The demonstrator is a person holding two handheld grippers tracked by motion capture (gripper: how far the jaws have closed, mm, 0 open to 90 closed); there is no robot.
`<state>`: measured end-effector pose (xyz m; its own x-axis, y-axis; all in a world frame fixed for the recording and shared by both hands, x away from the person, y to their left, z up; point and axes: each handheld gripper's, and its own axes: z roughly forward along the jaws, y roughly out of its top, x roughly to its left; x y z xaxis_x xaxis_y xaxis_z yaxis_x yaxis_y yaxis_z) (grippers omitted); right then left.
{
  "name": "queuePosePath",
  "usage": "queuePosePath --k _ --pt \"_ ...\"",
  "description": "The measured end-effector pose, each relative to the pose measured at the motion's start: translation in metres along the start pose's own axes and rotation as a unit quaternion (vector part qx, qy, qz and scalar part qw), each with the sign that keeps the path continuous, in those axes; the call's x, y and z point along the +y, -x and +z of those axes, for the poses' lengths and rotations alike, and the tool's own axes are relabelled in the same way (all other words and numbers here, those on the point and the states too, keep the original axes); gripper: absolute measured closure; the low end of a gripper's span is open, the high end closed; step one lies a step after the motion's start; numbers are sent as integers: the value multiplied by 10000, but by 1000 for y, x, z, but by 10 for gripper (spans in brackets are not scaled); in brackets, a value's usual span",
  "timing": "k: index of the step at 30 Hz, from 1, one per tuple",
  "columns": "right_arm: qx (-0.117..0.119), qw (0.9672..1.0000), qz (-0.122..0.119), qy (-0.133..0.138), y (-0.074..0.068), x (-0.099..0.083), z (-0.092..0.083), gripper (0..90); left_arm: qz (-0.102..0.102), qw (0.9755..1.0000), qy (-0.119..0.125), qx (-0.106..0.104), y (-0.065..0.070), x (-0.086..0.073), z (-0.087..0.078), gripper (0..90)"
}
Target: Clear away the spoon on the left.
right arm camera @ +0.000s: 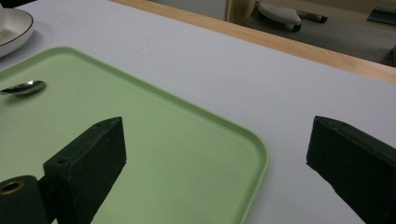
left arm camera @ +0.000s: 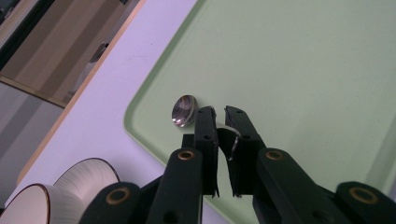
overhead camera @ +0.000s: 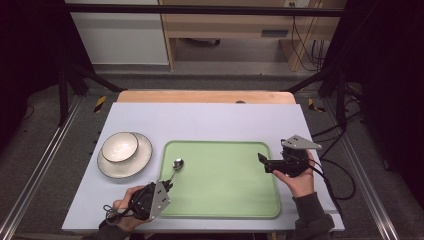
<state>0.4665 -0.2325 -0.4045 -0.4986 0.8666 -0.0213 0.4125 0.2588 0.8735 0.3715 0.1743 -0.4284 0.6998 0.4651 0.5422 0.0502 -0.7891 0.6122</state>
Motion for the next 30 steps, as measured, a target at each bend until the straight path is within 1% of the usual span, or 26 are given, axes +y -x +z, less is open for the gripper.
queuePosePath --k 3,5,10,15,19,20,24,26,30 --pt "1 10000 -10 -9 0 0 0 51 24 10000 -6 -47 2 0 1 827" --pt "2 10000 -7 -14 0 0 0 51 76 9999 -27 -77 2 1 2 822" --pt "5 10000 -30 -18 0 0 1 50 99 9998 -62 -176 2 1 2 792" --pt "7 10000 -35 -22 0 0 1 50 106 9997 -41 -193 3 1 2 780" --pt "18 10000 -34 -38 -1 0 1 50 104 9996 -19 -253 2 1 2 767" --pt "24 10000 -31 -33 -1 0 1 50 137 9996 -21 -249 2 1 2 764" --pt "12 10000 -35 -33 -1 0 1 50 116 9995 -34 -277 3 0 3 753" --pt "6 10000 -33 -29 -1 0 0 50 154 9995 -46 -286 3 0 3 745" --pt "9 10000 -37 -31 0 0 0 50 157 9995 -42 -283 4 1 4 721"
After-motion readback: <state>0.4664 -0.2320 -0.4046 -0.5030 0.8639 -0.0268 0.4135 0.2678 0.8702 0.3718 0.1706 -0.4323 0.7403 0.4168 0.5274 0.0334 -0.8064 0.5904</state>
